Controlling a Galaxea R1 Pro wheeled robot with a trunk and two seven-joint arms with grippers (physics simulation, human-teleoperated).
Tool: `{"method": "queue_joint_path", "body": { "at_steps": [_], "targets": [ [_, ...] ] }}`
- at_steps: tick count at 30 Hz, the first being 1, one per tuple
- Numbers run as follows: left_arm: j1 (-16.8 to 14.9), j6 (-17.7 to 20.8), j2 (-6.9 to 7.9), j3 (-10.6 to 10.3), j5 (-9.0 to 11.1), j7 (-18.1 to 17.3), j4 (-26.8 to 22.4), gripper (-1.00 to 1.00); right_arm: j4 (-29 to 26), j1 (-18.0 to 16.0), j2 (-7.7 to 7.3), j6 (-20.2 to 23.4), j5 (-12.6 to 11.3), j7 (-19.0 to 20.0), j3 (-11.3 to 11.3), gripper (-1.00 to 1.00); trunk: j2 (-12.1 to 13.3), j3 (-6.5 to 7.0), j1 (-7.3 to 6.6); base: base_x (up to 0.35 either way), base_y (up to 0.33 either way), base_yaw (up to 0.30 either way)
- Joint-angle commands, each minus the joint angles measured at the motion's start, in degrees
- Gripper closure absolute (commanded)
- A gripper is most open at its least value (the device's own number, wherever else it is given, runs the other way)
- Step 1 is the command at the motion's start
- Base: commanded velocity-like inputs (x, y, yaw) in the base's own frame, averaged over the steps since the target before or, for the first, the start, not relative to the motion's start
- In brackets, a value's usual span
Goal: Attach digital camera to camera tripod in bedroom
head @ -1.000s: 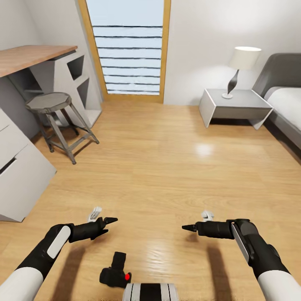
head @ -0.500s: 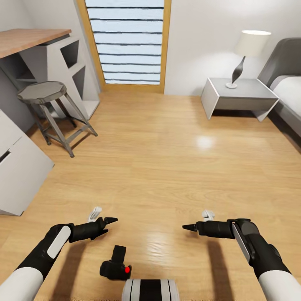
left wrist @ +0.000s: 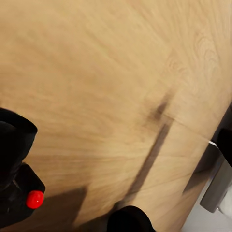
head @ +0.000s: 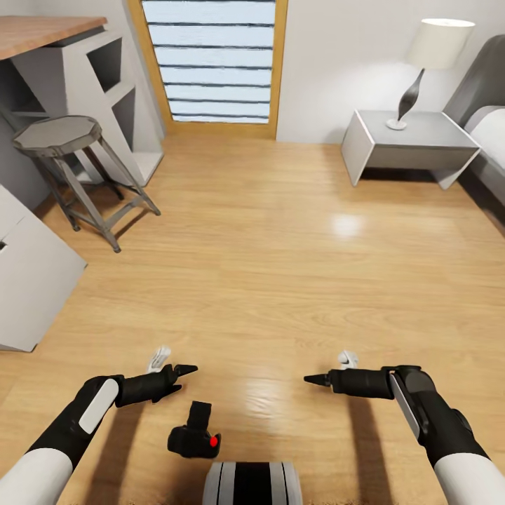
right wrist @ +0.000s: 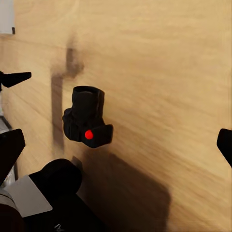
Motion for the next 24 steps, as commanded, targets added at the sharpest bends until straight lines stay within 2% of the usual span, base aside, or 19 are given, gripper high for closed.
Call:
{"method": "queue_joint_path", "body": {
  "at_steps": [1, 5, 11, 24],
  "targets": [
    [0.0, 0.2, 0.05, -0.1, 0.2, -0.1, 0.0, -1.00, -0.1, 0.0, 0.00, 1.0, -0.2, 1.6, -0.1, -1.00, 0.0, -0.26, 0.01, 0.000, 0.000, 0.000],
    [0.0, 0.2, 0.05, -0.1, 0.2, -0.1, 0.0, -1.00, -0.2, 0.0, 0.00, 2.1, 0.1, 4.1, -0.1, -1.00, -0.1, -1.15, 0.12, 0.000, 0.000, 0.000],
    [0.0, 0.2, 0.05, -0.1, 0.2, -0.1, 0.0, -1.00, -0.3, 0.0, 0.00, 3.0, 0.5, 6.0, -0.1, -1.00, -0.2, -2.48, 0.27, 0.000, 0.000, 0.000],
    [0.0, 0.2, 0.05, -0.1, 0.1, -0.1, 0.0, -1.00, -0.1, 0.0, 0.00, 3.3, 0.4, 6.2, -0.1, -1.00, -0.3, -5.36, 0.61, 0.000, 0.000, 0.000]
  ]
}}
